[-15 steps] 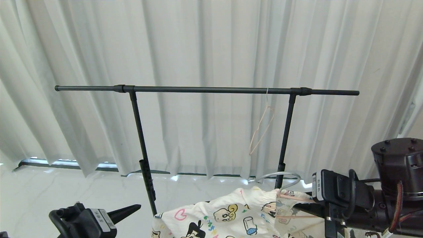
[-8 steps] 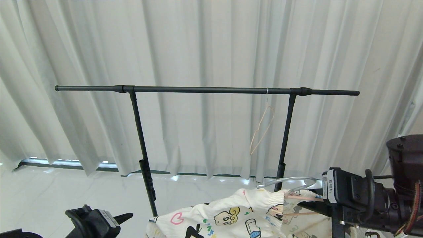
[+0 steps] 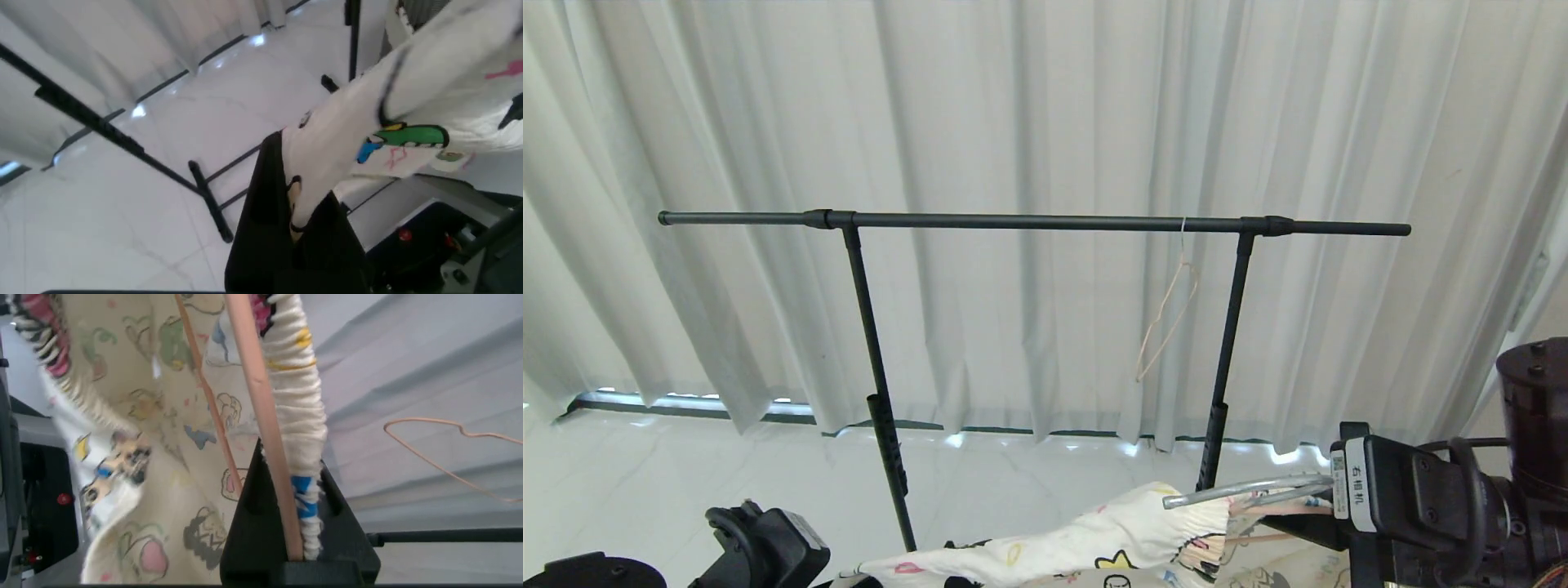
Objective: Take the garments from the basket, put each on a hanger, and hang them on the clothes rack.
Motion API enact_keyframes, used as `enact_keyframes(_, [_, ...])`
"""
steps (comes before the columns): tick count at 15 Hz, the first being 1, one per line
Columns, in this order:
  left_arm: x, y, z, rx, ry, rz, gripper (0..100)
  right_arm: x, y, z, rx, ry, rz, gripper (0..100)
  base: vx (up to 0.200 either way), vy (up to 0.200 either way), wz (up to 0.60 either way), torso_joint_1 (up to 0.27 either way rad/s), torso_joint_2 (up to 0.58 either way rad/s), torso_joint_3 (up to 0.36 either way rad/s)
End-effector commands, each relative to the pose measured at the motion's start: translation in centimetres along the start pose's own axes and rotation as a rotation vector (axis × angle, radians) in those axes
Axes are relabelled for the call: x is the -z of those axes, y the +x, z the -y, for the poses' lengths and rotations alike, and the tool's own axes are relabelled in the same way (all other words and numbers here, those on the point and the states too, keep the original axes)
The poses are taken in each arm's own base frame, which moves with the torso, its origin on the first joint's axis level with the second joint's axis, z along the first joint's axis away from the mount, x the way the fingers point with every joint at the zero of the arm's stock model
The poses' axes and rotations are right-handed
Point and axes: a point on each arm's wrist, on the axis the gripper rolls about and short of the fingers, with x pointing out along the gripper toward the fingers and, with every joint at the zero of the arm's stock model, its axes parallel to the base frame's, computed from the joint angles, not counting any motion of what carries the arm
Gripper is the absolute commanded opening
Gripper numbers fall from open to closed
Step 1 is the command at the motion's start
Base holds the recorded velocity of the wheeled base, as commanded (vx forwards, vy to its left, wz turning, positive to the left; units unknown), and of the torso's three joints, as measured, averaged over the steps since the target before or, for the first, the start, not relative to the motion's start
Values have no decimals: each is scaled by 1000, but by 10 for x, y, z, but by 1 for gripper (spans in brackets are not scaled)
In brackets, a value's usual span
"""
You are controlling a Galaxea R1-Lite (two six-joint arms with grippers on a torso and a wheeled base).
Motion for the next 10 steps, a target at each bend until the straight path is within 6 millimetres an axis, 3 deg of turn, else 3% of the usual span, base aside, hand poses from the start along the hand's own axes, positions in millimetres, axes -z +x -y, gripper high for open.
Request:
enact_keyframes(1, [8,0,-10,-72,-43,-42,0,4,-1,3,16,14,-15,0,0,0,0,0,0,0])
enact_keyframes(5, [17,6,-29,-200,-131,-131,0,6,-4,10,55,71,-22,0,0,0,0,0,0,0])
enact_keyframes(10, [20,10,-30,-205,-138,-163,0,5,-5,11,67,106,-7,0,0,0,0,0,0,0])
